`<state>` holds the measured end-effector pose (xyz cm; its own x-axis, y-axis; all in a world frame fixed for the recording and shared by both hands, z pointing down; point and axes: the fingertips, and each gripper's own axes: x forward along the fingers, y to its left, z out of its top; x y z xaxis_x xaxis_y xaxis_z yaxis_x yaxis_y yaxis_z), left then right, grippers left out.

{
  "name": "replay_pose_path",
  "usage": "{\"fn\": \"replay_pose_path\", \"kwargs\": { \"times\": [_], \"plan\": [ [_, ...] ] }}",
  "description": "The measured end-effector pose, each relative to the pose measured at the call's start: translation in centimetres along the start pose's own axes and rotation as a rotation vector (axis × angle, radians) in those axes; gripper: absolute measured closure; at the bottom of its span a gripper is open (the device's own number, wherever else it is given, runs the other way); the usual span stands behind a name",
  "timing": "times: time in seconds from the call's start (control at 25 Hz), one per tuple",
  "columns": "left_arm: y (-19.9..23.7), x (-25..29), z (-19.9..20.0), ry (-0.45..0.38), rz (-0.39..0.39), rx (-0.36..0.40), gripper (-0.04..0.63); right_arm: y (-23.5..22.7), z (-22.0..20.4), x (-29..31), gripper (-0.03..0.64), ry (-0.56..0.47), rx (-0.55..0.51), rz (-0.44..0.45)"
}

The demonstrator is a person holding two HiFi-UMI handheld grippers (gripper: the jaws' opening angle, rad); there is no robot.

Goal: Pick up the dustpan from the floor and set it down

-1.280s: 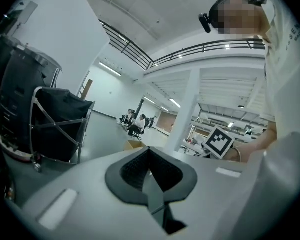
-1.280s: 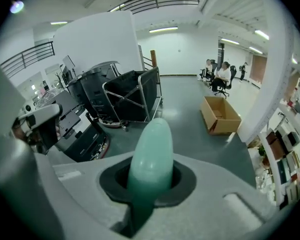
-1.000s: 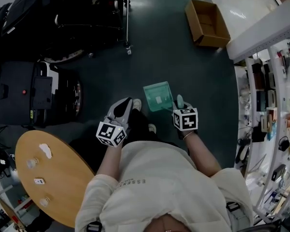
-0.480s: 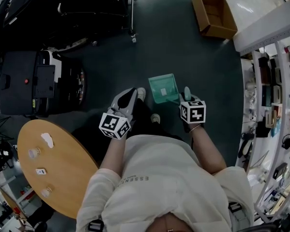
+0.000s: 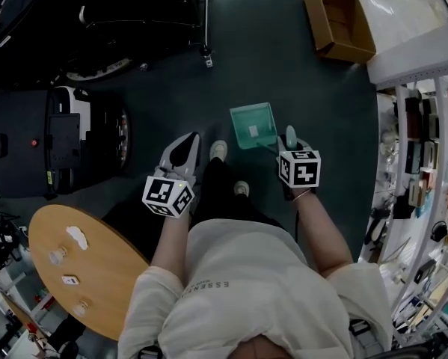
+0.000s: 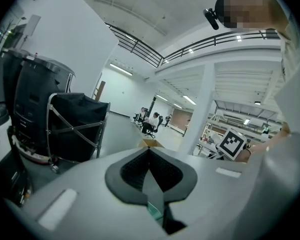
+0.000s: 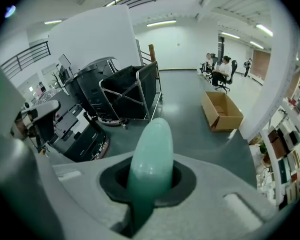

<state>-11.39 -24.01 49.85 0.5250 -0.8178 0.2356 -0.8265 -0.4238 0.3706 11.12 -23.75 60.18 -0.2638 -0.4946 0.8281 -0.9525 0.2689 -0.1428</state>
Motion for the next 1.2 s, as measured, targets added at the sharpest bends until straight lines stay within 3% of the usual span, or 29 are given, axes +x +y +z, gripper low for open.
{"fn": "replay_pose_path", "kwargs": {
  "times": [0.32,0.72,0.88,1.04,1.2],
  "plan": [
    [5.7,7.6,0.7,0.038,-0.016,0.006,0.588,0.1,6.4,10.1,0.598,0.003,-0.032,-0.016],
    [13.3,14.0,-4.3,0.124,0.009,0.065,0.588,-1.1,7.9,23.5,0.598,0.063,0.006,-0.024],
    [14.6,15.1,-5.6,0.126,0.013,0.039,0.588,-1.6,7.0,25.9,0.597,0.065,0.054,-0.033],
    [14.9,14.9,-6.2,0.125,0.023,0.071,0.588,-1.8,6.5,26.9,0.597,0.046,0.081,-0.031],
    [14.9,14.2,-6.1,0.128,0.044,0.060,0.588,-2.0,6.5,26.2,0.562,0.044,0.012,-0.071]
  ]
}}
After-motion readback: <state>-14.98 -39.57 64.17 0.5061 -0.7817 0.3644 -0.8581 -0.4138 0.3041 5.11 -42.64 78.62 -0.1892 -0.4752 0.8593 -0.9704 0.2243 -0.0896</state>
